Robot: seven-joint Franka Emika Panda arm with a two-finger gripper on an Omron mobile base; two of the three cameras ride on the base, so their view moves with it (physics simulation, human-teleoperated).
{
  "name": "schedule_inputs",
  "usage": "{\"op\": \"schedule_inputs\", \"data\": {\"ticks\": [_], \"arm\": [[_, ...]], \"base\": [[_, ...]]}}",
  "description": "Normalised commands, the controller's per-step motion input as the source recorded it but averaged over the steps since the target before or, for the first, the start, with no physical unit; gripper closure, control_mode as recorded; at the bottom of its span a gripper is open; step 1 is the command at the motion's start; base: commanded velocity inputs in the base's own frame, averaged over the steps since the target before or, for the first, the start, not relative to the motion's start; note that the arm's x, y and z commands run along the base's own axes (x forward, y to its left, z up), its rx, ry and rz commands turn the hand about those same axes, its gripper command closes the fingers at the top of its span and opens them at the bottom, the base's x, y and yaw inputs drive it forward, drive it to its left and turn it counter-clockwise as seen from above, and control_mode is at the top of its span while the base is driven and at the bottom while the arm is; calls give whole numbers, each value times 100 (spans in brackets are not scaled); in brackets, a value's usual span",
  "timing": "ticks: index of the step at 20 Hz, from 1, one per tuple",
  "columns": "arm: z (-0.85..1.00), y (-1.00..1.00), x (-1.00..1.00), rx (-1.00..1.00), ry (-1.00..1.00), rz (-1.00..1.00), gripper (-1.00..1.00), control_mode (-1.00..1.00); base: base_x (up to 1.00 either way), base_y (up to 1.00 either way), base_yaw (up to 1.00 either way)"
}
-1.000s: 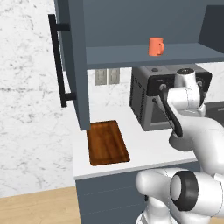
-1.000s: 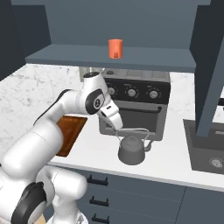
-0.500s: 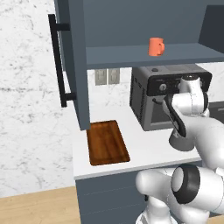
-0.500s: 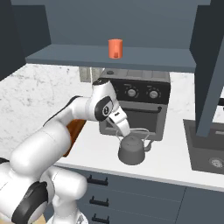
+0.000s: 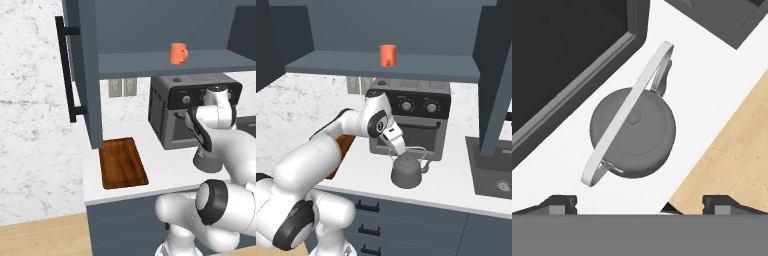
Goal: Pick the kettle from the counter and place it on the tray. Then pick the mug from the cabinet and place it on the tray. Then close the cabinet doors.
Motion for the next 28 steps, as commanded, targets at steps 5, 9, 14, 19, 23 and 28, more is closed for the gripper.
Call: {"op": "schedule_inputs", "data": {"ticks": [5, 9, 14, 19, 23, 28], "arm": [[-12, 0, 19, 5, 0, 0, -100, -100], [-11, 0, 12, 5, 0, 0, -100, -100], [-10, -1, 11, 6, 0, 0, -100, -100], [-13, -1, 10, 5, 0, 0, -100, -100], [-15, -1, 13, 5, 0, 0, -100, -100], [-11, -3, 11, 6, 0, 0, -100, -100]], "base": [[0, 0, 0], [0, 0, 0], [0, 0, 0], [0, 0, 0], [0, 0, 0], [0, 0, 0]]}}
